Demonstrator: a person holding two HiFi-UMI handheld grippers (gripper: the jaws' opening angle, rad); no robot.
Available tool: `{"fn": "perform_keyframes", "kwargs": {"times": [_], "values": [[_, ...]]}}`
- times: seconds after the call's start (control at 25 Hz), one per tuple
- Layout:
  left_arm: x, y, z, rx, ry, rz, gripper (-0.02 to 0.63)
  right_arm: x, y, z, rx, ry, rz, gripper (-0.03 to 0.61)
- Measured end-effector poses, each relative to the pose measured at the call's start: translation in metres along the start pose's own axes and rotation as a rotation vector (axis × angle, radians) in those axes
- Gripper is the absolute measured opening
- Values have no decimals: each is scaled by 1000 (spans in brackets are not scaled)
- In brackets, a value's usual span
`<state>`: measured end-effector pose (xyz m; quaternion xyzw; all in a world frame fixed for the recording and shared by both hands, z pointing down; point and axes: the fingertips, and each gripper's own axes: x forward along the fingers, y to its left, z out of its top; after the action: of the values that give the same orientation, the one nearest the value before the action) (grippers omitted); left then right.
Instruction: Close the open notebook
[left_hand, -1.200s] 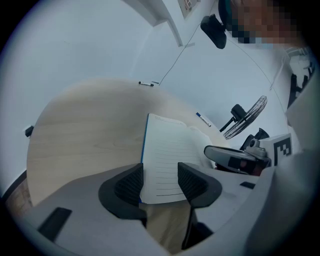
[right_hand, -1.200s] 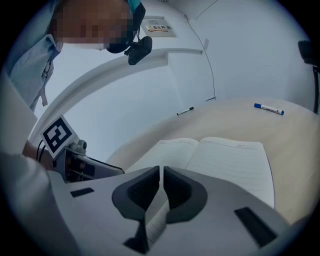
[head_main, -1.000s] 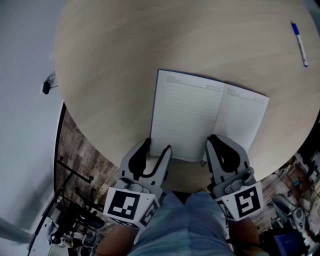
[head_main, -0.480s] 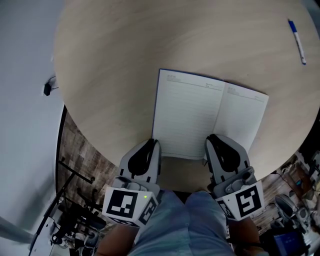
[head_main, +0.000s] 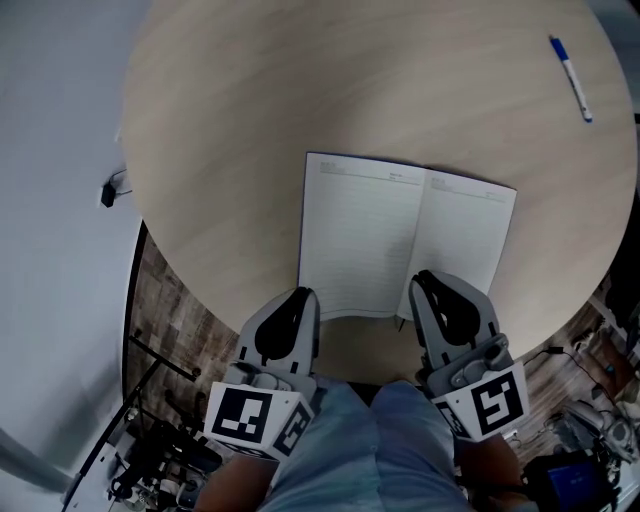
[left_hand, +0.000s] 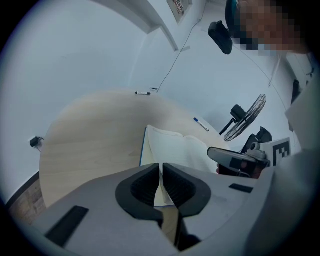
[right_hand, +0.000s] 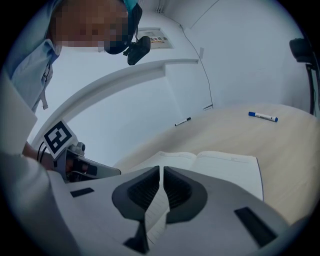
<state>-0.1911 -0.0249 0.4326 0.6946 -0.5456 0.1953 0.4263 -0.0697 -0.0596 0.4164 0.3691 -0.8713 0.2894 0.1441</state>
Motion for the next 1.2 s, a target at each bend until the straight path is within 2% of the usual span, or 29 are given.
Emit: {"fn": "perform_keyframes", "kwargs": {"times": [0.52,1.2], "values": [[-26,-60,19,82,-49,-67,38,-49,-5,31,0,-108,-33,52],[-37,-141,22,193,-55,-195,38,-100,-23,38,29,-196,-90,52]]}}
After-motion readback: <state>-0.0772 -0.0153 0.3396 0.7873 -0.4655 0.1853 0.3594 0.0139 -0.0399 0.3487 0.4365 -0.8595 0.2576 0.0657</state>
